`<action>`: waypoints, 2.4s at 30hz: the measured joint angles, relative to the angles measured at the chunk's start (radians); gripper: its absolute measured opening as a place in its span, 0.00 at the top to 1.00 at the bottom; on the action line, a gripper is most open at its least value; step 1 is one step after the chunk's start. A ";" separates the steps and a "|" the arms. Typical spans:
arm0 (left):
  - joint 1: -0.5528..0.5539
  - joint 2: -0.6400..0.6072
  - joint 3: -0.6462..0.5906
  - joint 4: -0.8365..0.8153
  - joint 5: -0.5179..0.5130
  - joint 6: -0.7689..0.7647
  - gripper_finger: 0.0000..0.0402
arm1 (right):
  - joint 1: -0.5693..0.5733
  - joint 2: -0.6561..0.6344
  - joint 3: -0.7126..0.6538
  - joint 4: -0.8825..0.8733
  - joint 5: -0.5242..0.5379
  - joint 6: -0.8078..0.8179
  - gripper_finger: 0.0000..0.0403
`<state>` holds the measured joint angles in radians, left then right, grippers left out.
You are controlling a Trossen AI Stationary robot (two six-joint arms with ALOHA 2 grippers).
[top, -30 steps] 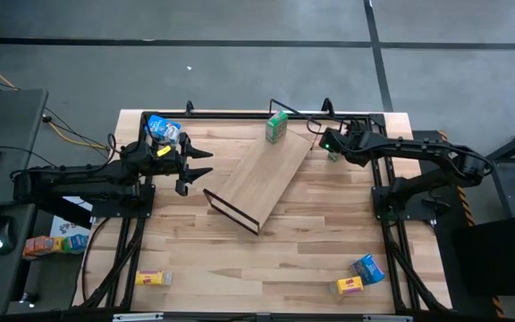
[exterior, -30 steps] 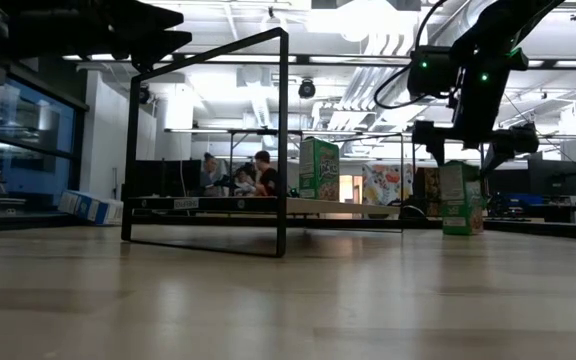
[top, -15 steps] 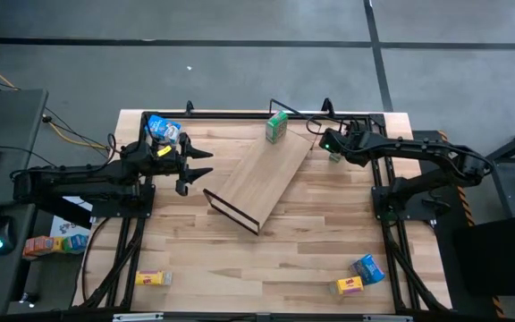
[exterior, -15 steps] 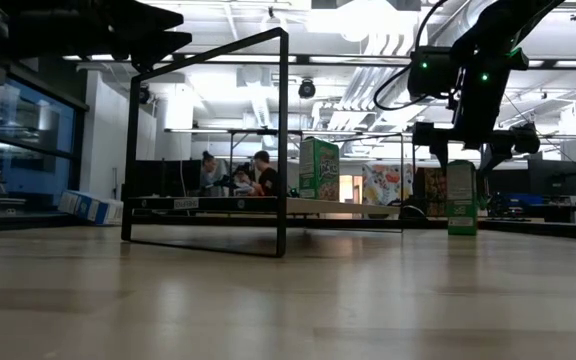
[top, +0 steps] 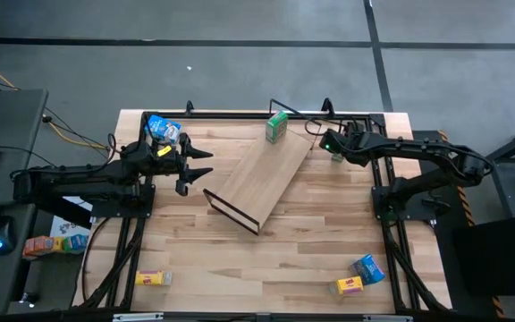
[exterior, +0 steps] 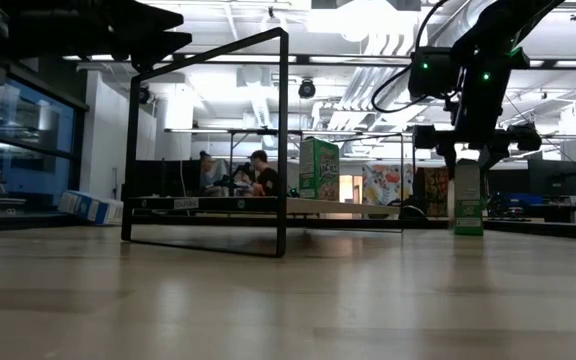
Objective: Stack cereal on shelf
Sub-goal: Put the green cereal box aligned with the other green cereal box on the shelf
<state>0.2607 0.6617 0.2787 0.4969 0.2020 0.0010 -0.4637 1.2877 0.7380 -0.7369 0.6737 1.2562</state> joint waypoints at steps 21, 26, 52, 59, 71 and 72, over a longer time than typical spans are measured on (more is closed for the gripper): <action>0.000 0.000 0.000 -0.006 0.000 0.000 0.51 | 0.052 -0.134 0.034 -0.076 -0.084 -0.181 0.64; 0.000 0.000 0.000 -0.002 0.000 0.001 0.51 | 0.159 -0.234 0.131 -0.119 -0.212 -0.326 0.64; 0.000 0.000 0.000 0.004 -0.003 -0.016 0.51 | 0.361 0.083 0.297 0.230 -0.142 -0.378 0.64; 0.000 0.000 0.000 0.009 -0.003 -0.016 0.51 | 0.318 0.111 0.297 0.220 -0.041 -0.301 0.64; 0.000 0.000 0.000 0.011 -0.003 -0.016 0.51 | 0.279 0.179 0.297 0.242 -0.013 -0.287 0.64; 0.000 0.000 0.000 0.010 -0.003 -0.016 0.51 | 0.279 0.179 0.297 0.240 -0.004 -0.287 0.64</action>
<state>0.2607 0.6621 0.2787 0.5074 0.1986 -0.0151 -0.1848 1.4666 1.0351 -0.4973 0.6695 0.9689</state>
